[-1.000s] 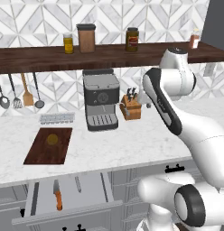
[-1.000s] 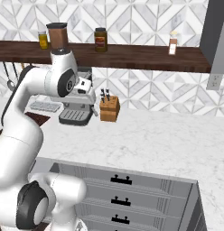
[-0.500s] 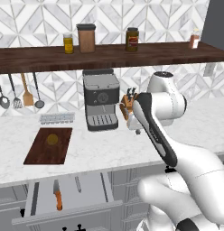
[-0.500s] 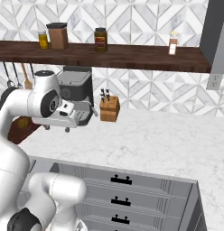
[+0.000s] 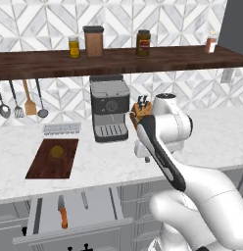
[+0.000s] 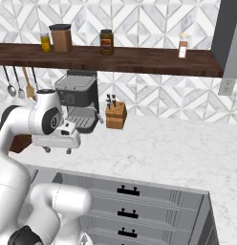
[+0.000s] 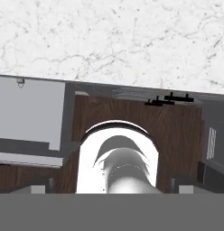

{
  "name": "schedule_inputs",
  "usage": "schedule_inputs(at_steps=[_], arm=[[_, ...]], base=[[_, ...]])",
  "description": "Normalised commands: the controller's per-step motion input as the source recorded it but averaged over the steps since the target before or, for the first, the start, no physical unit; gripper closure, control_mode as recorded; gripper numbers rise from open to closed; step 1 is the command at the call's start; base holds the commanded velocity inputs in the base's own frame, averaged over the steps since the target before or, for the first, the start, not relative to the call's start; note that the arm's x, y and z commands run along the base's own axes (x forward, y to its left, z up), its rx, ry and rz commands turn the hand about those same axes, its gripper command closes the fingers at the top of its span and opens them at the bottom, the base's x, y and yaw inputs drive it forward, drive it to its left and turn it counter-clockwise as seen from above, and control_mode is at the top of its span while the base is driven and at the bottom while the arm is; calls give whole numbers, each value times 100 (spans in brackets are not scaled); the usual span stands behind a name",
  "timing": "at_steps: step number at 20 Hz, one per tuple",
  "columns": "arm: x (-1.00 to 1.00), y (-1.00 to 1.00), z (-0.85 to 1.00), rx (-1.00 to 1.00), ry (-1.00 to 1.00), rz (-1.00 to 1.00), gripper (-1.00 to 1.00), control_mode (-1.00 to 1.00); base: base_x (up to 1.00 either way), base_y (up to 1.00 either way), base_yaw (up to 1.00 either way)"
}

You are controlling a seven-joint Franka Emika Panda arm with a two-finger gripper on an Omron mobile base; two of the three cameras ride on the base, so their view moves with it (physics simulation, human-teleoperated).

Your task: Place the appropriate cutting tool for cutting the avocado skin on the cutting board.

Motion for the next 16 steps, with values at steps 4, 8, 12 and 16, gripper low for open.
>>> schedule_inputs(at_steps=[4, 8, 12, 16], arm=[[-3, 40, -50, 0, 0, 0, -100, -100], [-1, 44, -51, 0, 0, 0, -100, -100], [-1, 29, -42, 3, 1, 0, -100, -100], [0, 29, -40, 6, 10, 0, -100, -100]], base=[[0, 0, 0], [0, 0, 0], [0, 0, 0], [0, 0, 0]])
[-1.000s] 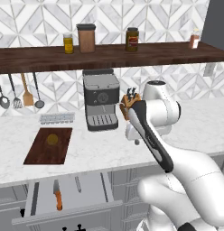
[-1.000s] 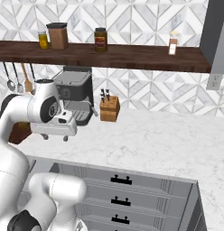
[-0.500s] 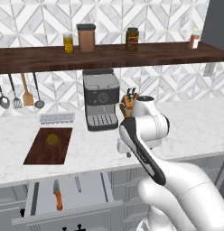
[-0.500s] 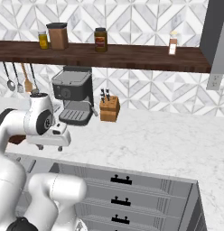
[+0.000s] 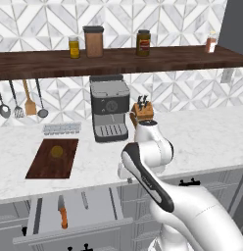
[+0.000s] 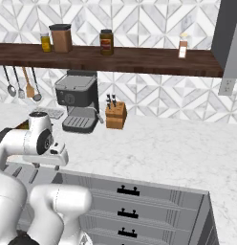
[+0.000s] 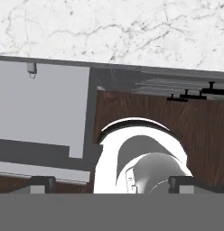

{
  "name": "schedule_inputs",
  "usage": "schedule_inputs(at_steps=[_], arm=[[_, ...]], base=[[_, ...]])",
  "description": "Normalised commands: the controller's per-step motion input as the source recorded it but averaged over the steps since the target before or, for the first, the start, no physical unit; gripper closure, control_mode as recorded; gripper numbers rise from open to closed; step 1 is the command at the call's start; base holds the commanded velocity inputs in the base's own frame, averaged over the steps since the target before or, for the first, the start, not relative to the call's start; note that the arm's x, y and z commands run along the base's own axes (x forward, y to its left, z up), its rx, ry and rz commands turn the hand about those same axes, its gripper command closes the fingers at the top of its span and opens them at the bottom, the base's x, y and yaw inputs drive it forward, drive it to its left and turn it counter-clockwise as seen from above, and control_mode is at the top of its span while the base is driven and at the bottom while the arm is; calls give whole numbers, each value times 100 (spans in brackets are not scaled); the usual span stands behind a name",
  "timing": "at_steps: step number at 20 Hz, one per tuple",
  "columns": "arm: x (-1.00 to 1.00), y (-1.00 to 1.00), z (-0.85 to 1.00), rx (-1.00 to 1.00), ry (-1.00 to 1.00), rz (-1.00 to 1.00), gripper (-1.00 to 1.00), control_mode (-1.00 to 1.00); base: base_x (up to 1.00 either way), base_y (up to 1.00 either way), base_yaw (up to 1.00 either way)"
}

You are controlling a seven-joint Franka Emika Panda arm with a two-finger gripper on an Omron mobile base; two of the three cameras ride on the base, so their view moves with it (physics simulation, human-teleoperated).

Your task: Place the appropriate cutting tool for cutting the avocado skin on the cutting board.

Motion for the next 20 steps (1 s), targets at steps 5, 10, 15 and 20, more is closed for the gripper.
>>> schedule_inputs(at_steps=[5, 10, 15, 20], arm=[[0, 34, -34, 4, 9, 0, -100, -100], [0, 33, -33, 0, 8, -2, -100, -100], [0, 32, -31, 0, 6, -2, -100, -100], [-4, 26, -35, 0, 4, -2, -100, -100]], base=[[0, 0, 0], [0, 0, 0], [0, 0, 0], [0, 0, 0]])
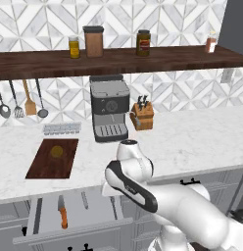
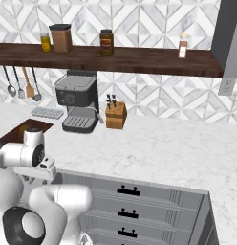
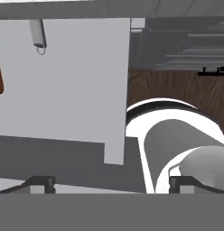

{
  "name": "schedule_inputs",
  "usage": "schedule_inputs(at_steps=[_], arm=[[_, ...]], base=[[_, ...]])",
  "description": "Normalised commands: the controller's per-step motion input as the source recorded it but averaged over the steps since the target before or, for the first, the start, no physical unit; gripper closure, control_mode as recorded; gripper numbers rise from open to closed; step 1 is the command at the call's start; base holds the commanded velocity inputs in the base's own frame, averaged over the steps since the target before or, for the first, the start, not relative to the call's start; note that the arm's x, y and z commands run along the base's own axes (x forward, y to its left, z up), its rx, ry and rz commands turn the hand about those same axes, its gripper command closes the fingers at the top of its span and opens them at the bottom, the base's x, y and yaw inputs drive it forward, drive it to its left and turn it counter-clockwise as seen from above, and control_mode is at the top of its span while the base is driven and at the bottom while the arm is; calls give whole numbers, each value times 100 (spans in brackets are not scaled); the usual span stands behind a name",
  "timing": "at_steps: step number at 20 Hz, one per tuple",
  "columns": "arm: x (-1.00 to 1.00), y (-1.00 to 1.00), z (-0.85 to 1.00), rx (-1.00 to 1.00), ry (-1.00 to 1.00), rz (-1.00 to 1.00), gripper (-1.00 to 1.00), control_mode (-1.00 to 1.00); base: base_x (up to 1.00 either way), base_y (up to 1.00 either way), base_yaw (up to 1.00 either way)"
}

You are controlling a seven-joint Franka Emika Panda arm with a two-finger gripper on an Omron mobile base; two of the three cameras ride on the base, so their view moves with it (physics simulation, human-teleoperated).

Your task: Place the appropriate cutting tool for cutting the avocado skin on the cutting board.

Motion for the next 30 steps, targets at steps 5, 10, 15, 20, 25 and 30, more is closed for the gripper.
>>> schedule_inputs(at_steps=[5, 10, 15, 20, 25, 30], arm=[[-12, 25, -40, 0, 1, -3, -100, -100], [-22, 19, -45, 0, 2, -2, -100, -100], [-25, 13, -43, 0, 5, -2, -100, -100], [-40, 7, -37, 0, 7, 0, -100, -100], [-69, 7, -28, 0, 5, 0, -100, -100], [-66, 8, -16, 0, 4, 0, -100, -100]], base=[[0, 0, 0], [0, 0, 0], [0, 0, 0], [0, 0, 0], [0, 0, 0], [0, 0, 0]])
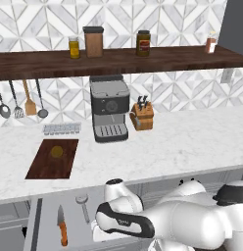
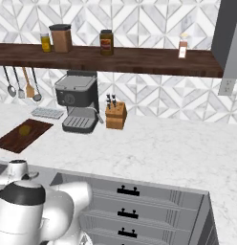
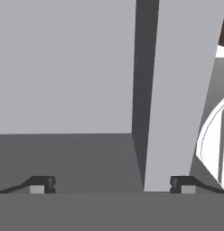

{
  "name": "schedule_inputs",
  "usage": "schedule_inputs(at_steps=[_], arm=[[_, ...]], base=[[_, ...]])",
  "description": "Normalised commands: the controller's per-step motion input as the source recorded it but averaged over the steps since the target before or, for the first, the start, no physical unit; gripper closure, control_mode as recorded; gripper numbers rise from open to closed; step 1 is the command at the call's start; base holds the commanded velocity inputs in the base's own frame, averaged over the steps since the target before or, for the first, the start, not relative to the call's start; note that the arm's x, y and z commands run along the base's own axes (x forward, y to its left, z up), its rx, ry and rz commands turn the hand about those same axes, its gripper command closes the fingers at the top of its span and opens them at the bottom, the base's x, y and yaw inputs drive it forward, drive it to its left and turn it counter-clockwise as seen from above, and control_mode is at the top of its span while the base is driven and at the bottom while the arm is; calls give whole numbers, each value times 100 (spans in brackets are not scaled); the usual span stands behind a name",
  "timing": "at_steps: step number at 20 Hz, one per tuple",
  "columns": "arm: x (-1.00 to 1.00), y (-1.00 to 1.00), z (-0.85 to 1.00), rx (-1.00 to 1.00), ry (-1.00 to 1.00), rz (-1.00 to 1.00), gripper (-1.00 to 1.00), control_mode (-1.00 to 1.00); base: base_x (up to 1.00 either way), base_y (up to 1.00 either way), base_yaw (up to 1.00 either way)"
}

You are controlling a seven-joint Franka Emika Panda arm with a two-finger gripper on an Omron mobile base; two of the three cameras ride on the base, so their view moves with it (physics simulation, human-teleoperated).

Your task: Place the appropriate cutting tool for cutting the avocado skin on the cutting board.

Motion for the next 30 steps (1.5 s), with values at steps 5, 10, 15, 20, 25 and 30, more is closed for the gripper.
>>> schedule_inputs(at_steps=[5, 10, 15, 20, 25, 30], arm=[[-17, 10, 0, 0, 8, 0, -100, -100], [49, 23, 0, 1, 12, 0, -100, -100], [46, 46, 0, 2, 0, 0, -100, -100], [17, 54, -9, 0, 1, 0, -100, -100], [-43, 27, -33, 0, 15, 6, -100, -100], [-63, 18, -39, 0, 14, 5, -100, -100]], base=[[0, 0, 0], [0, 0, 0], [0, 0, 0], [0, 0, 0], [0, 0, 0], [0, 0, 0]])
